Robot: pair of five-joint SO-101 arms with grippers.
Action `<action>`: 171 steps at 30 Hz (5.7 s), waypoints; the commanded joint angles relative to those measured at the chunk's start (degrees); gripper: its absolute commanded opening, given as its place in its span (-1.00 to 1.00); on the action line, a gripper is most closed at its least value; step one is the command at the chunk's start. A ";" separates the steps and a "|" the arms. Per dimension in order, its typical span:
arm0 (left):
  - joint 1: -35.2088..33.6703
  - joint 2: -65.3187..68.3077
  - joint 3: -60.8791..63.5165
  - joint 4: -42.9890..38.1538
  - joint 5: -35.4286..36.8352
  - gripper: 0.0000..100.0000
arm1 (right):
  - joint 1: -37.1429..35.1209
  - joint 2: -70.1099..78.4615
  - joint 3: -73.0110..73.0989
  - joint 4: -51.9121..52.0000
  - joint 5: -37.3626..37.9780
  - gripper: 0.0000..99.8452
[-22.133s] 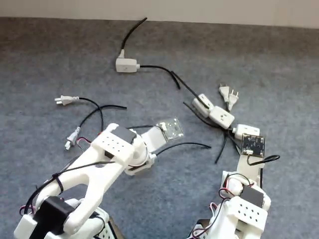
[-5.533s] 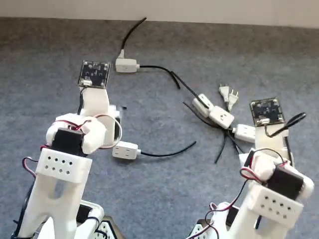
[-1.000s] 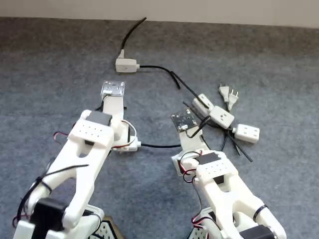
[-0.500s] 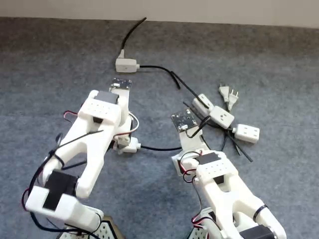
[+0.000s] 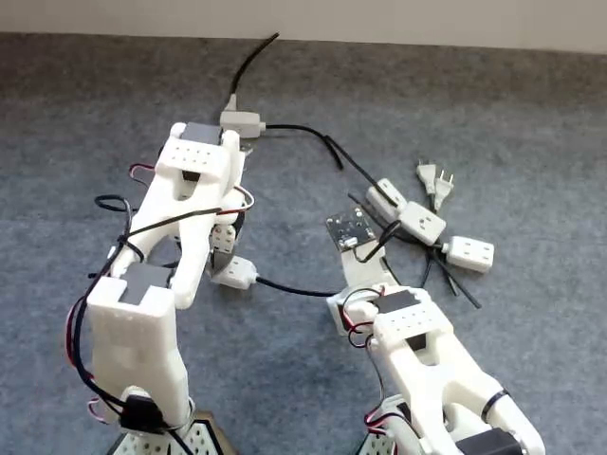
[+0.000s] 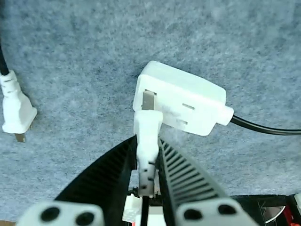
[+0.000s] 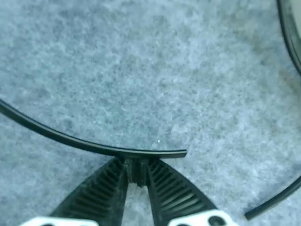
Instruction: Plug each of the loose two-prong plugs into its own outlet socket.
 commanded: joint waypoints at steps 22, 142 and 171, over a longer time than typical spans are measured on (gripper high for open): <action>4.44 5.41 -5.14 0.00 -7.91 -0.98 | -0.40 0.04 0.13 -0.66 -0.26 -0.98; -9.71 -38.90 49.54 -45.10 -24.26 -0.74 | 1.45 0.04 0.13 -0.57 -0.62 -0.97; -9.54 -51.38 54.73 -48.26 -24.70 -0.74 | 1.45 0.13 0.13 -0.75 -0.62 -0.97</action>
